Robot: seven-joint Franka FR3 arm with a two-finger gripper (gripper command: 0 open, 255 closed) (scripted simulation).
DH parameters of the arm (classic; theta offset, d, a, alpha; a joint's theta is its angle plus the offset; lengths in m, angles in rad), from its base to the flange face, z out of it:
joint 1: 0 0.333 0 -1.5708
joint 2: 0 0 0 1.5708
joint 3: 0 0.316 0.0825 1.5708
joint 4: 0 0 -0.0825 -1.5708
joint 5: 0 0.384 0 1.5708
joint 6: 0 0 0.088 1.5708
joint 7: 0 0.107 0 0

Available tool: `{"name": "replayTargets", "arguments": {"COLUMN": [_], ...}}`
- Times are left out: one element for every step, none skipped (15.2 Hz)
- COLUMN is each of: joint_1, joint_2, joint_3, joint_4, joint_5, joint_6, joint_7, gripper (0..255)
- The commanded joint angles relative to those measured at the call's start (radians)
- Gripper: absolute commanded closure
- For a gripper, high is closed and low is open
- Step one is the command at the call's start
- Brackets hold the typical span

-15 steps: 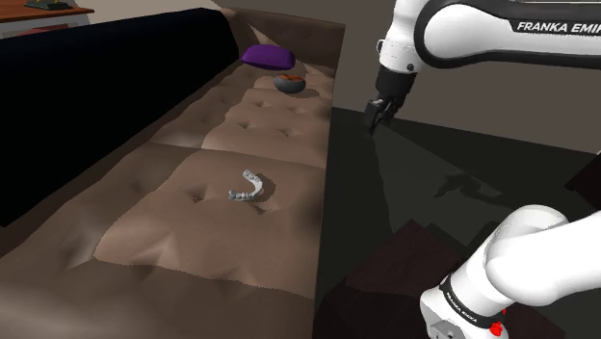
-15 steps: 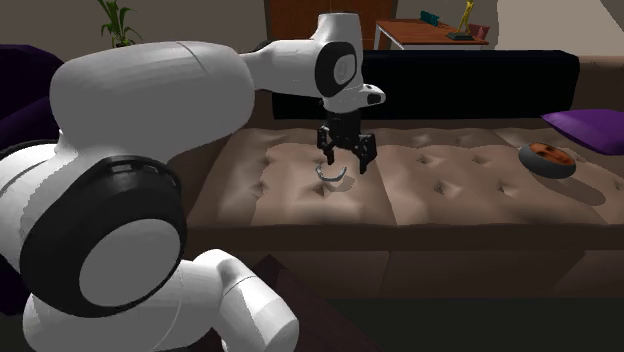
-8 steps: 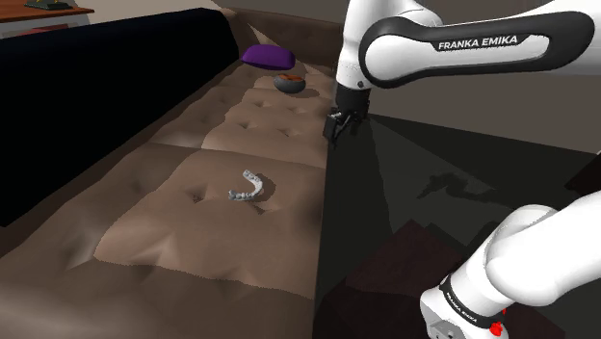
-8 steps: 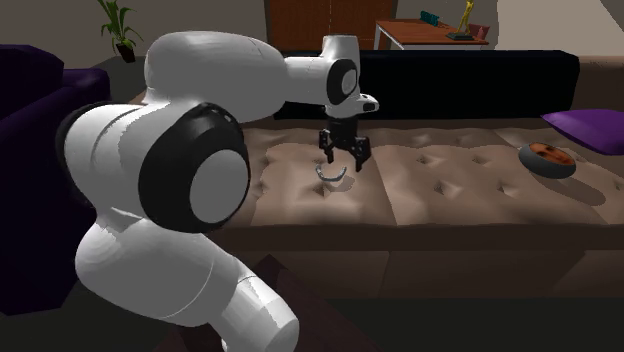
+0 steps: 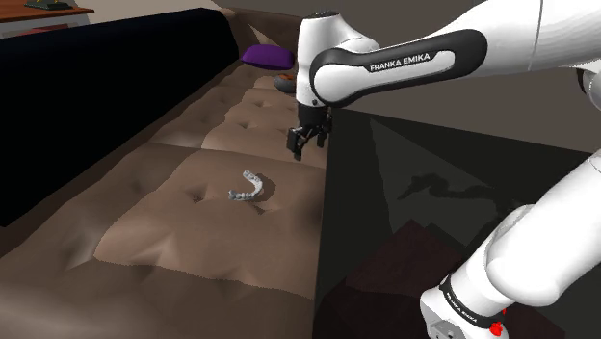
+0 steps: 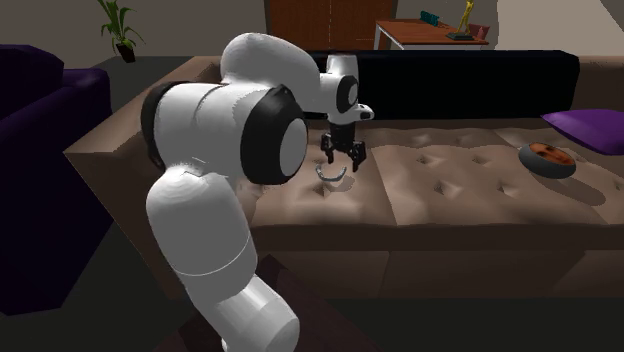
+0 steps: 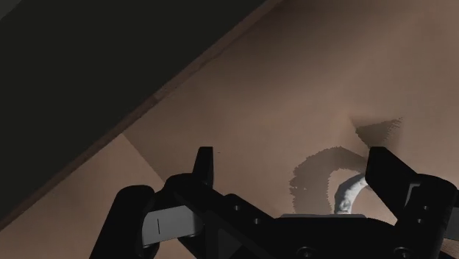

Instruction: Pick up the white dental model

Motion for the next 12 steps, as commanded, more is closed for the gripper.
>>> {"name": "replayTargets", "arguments": {"joint_1": [0.007,0.012,0.017,0.023,0.030,0.038,0.046,0.054,0.064,0.073,0.083,0.094], "joint_2": [0.084,0.124,0.164,0.204,0.244,0.285,0.326,0.367,0.409,0.451,0.493,0.536], "joint_3": [0.011,0.015,0.018,0.020,0.022,0.023,0.023,0.022,0.021,0.020,0.018,0.016], "joint_4": [0.060,0.089,0.119,0.150,0.183,0.217,0.253,0.290,0.330,0.371,0.414,0.460], "joint_5": [-0.018,-0.027,-0.036,-0.046,-0.055,-0.065,-0.074,-0.083,-0.091,-0.099,-0.106,-0.113], "joint_6": [0.012,0.017,0.022,0.025,0.027,0.028,0.027,0.025,0.023,0.018,0.013,0.006], "joint_7": [0.033,0.048,0.063,0.077,0.091,0.104,0.117,0.129,0.140,0.150,0.159,0.167], "gripper": [0,0,0,0,0,0,0,0,0,0,0,0]}}
